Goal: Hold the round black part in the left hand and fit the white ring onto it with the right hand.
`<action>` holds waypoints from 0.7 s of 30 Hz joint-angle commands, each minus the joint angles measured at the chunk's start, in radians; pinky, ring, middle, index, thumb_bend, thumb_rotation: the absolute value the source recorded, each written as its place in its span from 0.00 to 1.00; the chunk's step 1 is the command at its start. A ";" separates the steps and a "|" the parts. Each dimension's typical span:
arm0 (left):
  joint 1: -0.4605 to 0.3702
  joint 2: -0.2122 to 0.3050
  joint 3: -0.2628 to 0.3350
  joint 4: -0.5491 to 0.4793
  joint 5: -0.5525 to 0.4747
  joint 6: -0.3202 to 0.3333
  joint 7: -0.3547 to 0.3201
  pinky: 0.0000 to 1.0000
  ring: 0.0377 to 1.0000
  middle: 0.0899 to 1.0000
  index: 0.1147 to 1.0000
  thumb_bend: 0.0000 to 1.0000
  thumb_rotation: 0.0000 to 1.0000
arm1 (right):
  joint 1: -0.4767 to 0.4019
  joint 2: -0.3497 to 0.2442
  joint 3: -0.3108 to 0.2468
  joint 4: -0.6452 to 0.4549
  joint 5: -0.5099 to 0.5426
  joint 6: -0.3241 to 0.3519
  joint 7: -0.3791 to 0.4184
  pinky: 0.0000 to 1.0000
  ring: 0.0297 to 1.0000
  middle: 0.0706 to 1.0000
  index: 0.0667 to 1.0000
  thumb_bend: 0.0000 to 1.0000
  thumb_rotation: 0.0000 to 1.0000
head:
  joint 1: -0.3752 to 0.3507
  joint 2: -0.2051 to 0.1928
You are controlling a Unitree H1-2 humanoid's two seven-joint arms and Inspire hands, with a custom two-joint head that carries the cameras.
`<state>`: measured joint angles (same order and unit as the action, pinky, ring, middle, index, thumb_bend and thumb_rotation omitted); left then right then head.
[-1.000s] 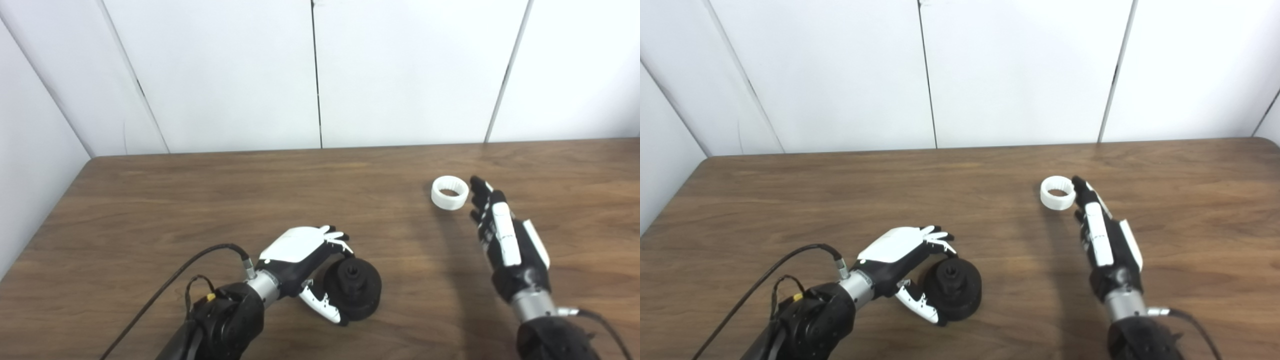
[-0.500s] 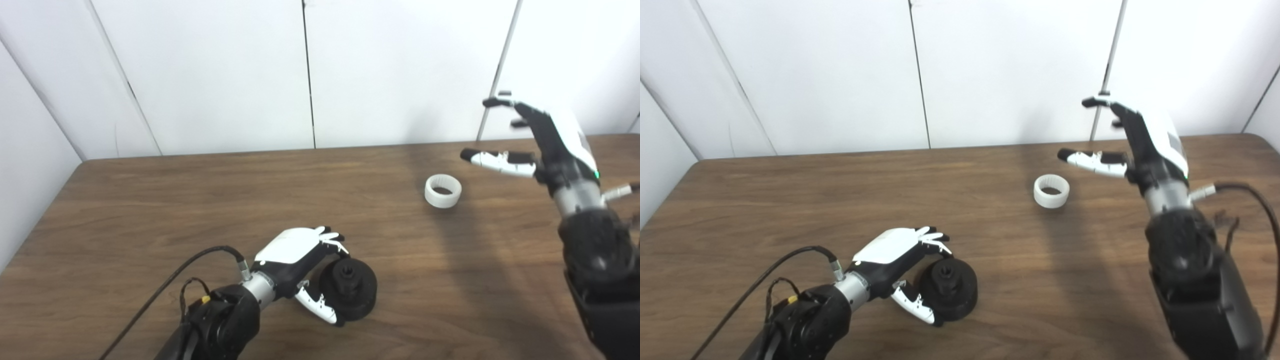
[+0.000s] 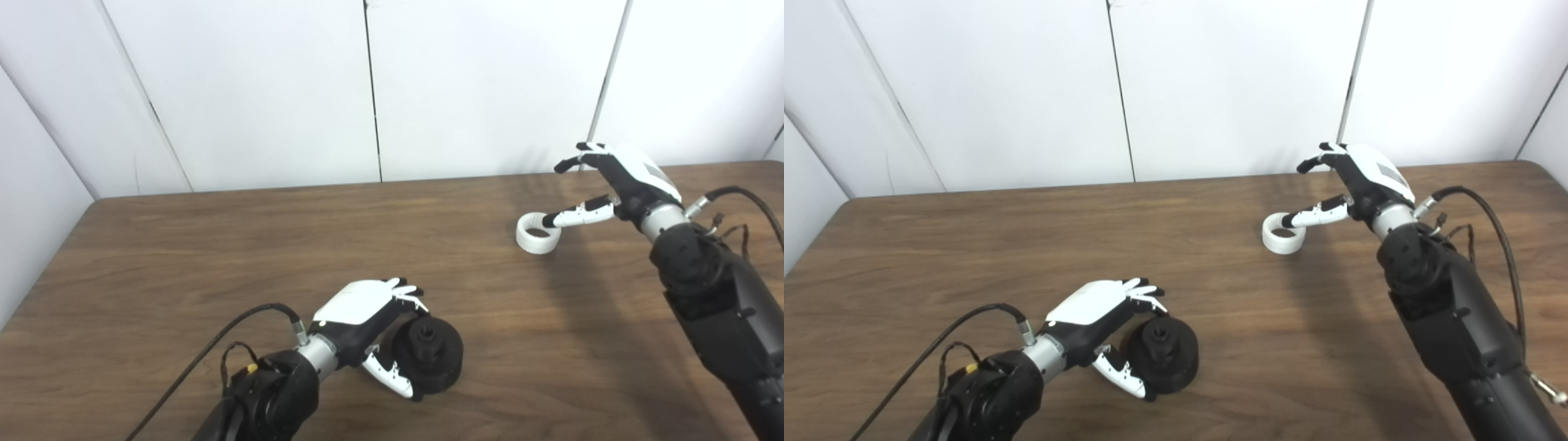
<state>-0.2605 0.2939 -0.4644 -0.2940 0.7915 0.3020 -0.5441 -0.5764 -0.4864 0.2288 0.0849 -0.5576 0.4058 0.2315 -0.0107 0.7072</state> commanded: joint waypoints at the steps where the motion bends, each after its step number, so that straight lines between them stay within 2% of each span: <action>1: -0.027 0.004 0.012 -0.011 0.019 -0.016 0.018 1.00 1.00 0.94 0.66 0.98 0.25 | -0.071 -0.030 0.012 0.008 -0.024 -0.038 0.016 1.00 1.00 0.96 0.72 0.88 0.31 | -0.002 0.001; 21: -0.033 0.002 0.016 -0.018 0.030 -0.013 0.006 1.00 1.00 0.94 0.67 0.98 0.25 | -0.098 -0.038 0.061 0.084 -0.053 -0.037 0.081 1.00 1.00 0.97 0.73 0.89 0.35 | -0.001 -0.003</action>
<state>-0.2604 0.2910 -0.4598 -0.2912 0.8028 0.2958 -0.5482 -0.6077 -0.5003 0.2966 0.1832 -0.5980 0.3933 0.3120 -0.0107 0.7026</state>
